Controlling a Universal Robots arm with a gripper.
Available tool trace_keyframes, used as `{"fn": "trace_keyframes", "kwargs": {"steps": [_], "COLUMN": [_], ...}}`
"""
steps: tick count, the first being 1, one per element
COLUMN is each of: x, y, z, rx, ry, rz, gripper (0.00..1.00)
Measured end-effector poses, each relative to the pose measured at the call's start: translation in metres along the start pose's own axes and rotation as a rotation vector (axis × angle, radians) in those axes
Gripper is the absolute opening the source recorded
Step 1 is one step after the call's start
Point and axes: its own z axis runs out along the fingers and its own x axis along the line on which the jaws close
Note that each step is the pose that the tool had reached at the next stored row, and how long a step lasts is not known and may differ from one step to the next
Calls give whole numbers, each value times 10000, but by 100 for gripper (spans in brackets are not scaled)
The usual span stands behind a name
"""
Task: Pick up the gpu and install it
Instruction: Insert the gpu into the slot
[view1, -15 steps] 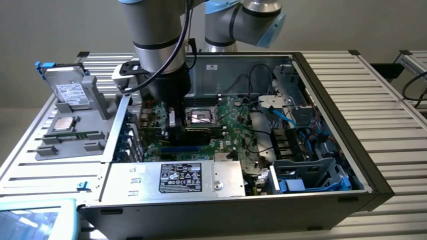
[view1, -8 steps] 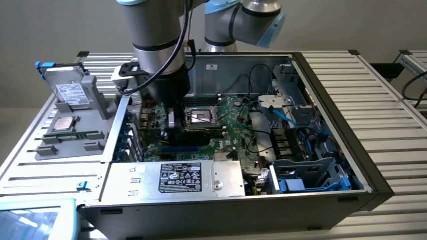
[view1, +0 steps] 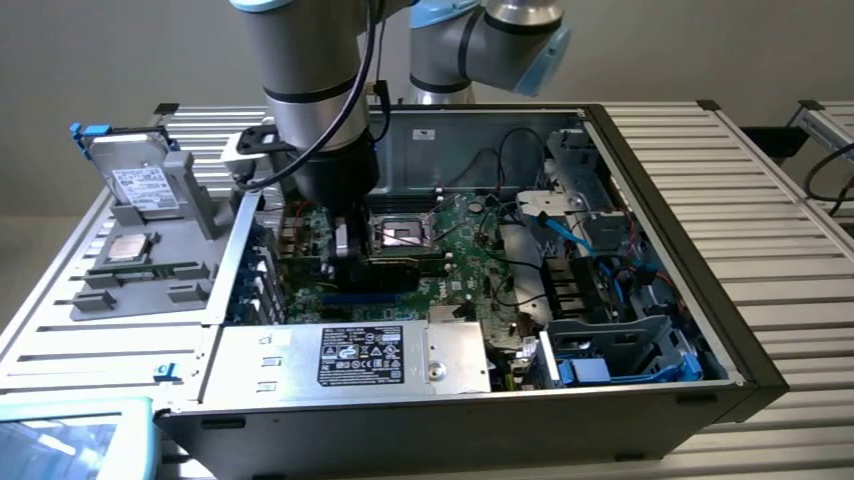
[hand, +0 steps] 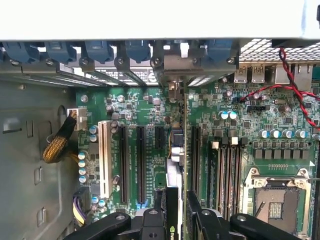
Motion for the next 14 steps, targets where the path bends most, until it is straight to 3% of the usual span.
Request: {"fn": "trace_keyframes", "kwargs": {"steps": [14], "x": [5], "y": [5], "z": [26], "rx": [-4], "ry": [2], "rz": [-1], "gripper": [27]}}
